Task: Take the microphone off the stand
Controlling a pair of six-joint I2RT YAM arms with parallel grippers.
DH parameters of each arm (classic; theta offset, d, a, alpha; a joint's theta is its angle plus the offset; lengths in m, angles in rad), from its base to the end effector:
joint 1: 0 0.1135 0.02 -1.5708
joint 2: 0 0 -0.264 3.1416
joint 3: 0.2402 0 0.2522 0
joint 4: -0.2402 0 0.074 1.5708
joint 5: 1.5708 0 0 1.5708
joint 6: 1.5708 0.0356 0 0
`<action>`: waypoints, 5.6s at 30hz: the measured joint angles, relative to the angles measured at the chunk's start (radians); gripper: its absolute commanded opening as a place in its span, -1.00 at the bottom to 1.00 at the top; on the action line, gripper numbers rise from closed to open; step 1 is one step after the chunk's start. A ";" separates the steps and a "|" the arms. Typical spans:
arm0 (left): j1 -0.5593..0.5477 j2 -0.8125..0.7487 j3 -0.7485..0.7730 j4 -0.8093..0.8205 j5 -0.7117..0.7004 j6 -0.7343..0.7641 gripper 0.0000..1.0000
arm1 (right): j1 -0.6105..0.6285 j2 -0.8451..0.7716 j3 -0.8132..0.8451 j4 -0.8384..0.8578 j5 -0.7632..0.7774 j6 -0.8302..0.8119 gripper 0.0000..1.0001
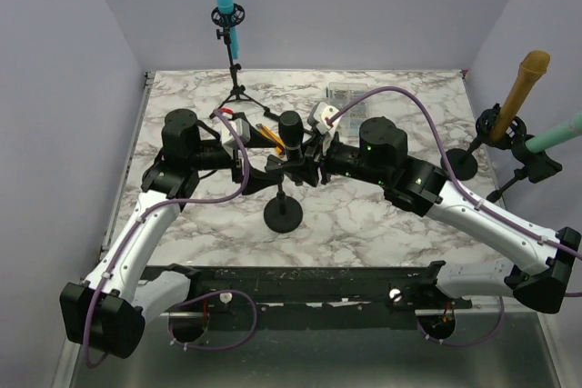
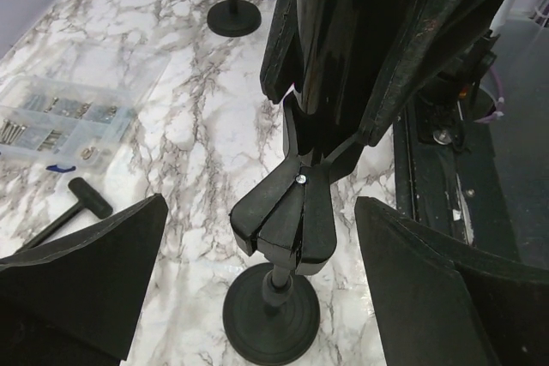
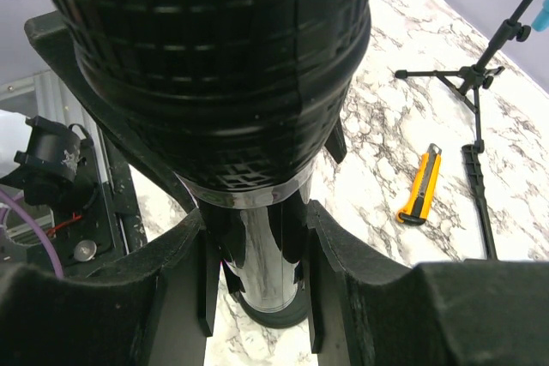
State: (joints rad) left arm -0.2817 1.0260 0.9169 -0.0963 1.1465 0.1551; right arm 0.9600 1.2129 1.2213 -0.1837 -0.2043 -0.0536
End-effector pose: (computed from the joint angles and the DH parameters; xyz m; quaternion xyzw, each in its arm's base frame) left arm 0.2023 -0.0923 0.3542 0.4753 0.5622 -0.4535 0.5024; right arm 0.1542 0.2328 0.4038 -0.4273 0.6347 0.3501 0.5404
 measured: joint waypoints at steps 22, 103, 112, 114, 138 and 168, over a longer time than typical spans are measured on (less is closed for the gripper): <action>-0.001 0.011 0.007 -0.025 0.011 0.039 -1.00 | -0.005 0.019 0.039 -0.032 0.032 0.026 -0.99; -0.027 -0.115 -0.047 -0.095 -0.473 -1.416 0.19 | -0.272 0.242 -0.278 -0.304 0.419 0.523 -0.99; -0.055 -0.112 -0.063 -0.065 -0.456 -1.441 0.13 | -0.272 0.249 -0.278 -0.296 0.412 0.523 -0.99; -0.058 -0.109 -0.068 -0.060 -0.455 -1.444 0.09 | -0.272 0.250 -0.278 -0.294 0.409 0.522 -0.99; -0.074 -0.144 -0.175 0.057 -0.486 -1.419 -0.83 | -0.272 0.253 -0.278 -0.280 0.389 0.516 -0.99; -0.076 -0.141 -0.173 -0.006 -0.512 -1.352 0.31 | -0.380 0.582 -0.112 -0.264 0.374 0.543 -0.60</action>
State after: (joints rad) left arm -0.3576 0.8848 0.7437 -0.1020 0.6346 -1.1973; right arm 0.5797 1.7950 1.1091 -0.4473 0.1699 0.4892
